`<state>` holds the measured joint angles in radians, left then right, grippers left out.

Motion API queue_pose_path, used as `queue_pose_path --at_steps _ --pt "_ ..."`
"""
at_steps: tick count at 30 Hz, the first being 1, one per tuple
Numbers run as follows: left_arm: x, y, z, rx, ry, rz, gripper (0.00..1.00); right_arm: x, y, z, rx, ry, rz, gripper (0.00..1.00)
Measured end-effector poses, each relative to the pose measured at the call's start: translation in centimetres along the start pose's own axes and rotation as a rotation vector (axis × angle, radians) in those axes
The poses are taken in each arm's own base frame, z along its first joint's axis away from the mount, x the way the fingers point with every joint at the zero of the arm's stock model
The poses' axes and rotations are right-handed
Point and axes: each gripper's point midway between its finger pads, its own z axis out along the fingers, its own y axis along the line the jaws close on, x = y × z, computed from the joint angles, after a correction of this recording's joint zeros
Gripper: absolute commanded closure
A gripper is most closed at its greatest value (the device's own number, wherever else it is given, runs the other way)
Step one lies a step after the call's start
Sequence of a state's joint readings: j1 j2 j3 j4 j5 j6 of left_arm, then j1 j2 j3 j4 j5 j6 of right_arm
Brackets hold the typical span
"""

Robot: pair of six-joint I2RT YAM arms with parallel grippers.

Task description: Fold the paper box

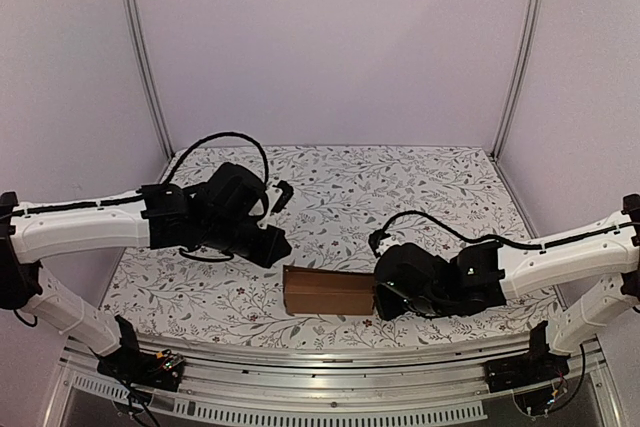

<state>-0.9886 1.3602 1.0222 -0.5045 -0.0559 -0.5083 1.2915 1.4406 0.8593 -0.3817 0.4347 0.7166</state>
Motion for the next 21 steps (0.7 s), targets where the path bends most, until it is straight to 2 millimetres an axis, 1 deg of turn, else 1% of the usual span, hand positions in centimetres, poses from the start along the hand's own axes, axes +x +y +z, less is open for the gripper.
queue_pose_path --at_steps 3,7,12,14,16,18,21 --pt "0.1 0.0 0.7 0.005 0.012 0.002 0.95 0.0 0.0 0.0 0.000 0.000 0.000 1.00" --pt "1.2 -0.4 1.9 0.042 0.045 -0.009 0.99 0.0 0.0 0.0 0.000 0.000 -0.001 1.00" --pt "4.5 0.2 3.1 0.061 0.112 -0.052 0.99 -0.1 0.2 0.1 0.000 0.001 -0.002 1.00" --pt "6.4 0.9 3.4 0.049 0.152 -0.070 0.99 -0.1 0.3 0.2 0.000 0.002 -0.004 1.00" --pt "7.7 1.5 3.5 0.039 0.179 -0.081 0.99 -0.1 0.4 0.3 0.000 0.003 -0.005 1.00" --pt "8.1 1.7 3.4 0.034 0.188 -0.088 0.99 -0.2 0.5 0.3 0.001 0.003 -0.007 1.00" --pt "7.7 1.5 3.2 0.041 0.174 -0.091 0.96 -0.3 0.6 0.4 0.001 0.004 -0.008 1.00"
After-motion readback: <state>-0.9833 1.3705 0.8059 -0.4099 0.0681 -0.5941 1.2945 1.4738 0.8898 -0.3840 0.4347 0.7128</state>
